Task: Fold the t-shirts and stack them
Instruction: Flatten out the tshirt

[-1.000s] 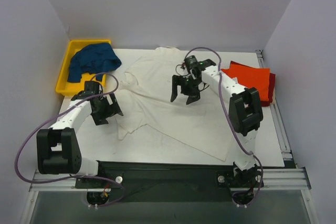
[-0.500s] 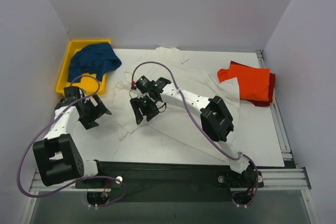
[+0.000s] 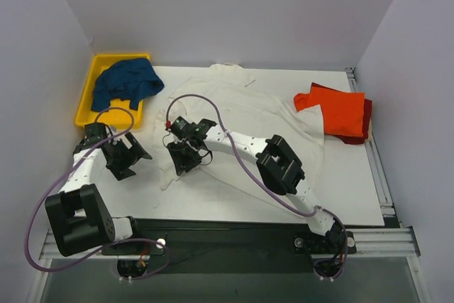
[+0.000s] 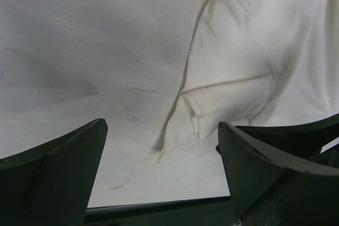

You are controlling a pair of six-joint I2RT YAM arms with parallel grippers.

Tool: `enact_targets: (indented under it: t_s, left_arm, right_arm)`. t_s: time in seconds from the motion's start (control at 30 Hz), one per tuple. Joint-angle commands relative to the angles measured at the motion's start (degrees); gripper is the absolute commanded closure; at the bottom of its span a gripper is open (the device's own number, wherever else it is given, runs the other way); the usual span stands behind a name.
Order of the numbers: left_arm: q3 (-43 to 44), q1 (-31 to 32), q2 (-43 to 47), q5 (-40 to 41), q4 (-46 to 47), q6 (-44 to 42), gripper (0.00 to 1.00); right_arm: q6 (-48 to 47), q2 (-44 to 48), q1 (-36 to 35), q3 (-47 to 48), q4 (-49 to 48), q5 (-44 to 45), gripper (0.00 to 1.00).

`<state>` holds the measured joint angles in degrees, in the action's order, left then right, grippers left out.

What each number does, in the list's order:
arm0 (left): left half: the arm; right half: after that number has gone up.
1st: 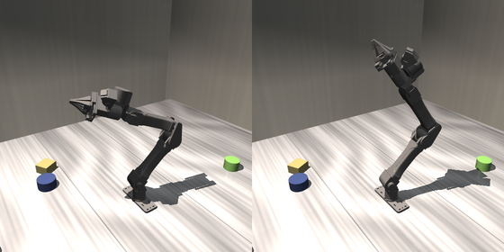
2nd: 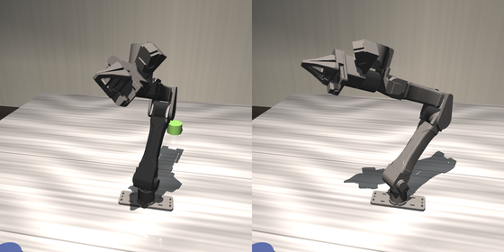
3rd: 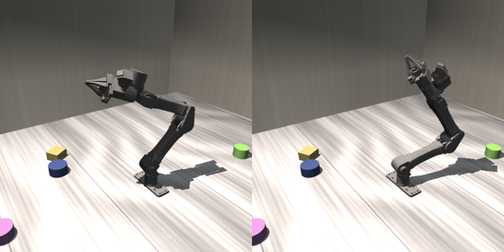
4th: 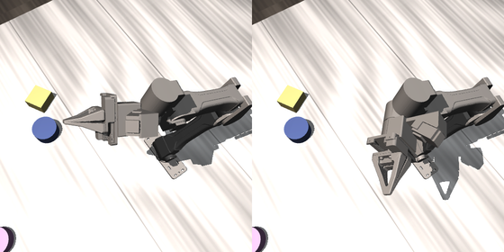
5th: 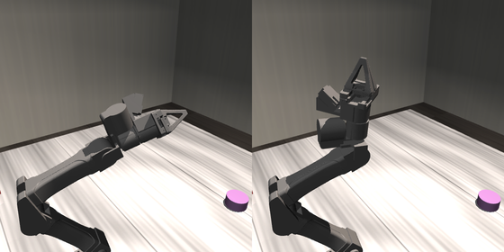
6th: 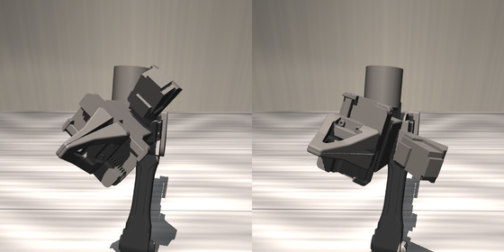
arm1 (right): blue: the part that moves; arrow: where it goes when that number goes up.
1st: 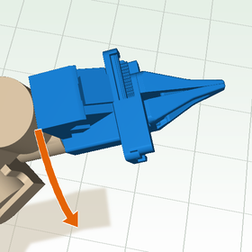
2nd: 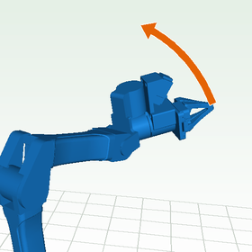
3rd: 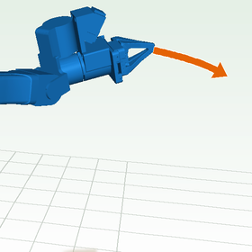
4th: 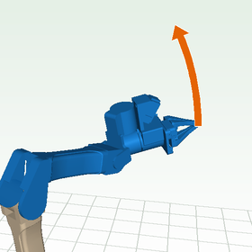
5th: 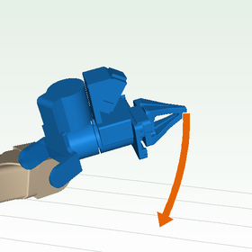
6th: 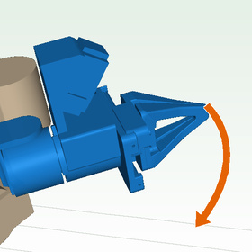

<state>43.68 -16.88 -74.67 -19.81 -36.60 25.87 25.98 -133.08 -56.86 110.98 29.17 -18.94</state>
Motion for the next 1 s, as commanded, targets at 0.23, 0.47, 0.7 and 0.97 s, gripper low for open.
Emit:
enact_targets:
  t_s: [0.23,0.47,0.7,0.97]
  left_arm:
    - [-0.4,0.1,2.6,-1.9,1.0,0.3,0.03]
    - [-0.4,0.3,2.9,-1.9,0.8,0.4,0.03]
    - [-0.3,1.0,2.8,-1.3,0.7,0.4,0.03]
    - [-0.4,1.4,3.0,-0.4,0.7,0.4,0.03]
  right_arm:
    - [0.5,-2.9,-3.4,2.9,-0.7,3.7,0.61]
    - [0.3,-4.1,-3.9,2.1,0.2,8.7,0.56]
    - [0.0,-5.6,-3.9,2.7,2.8,13.4,0.73]
    - [-0.5,-4.0,-3.3,1.4,4.0,13.6,1.00]
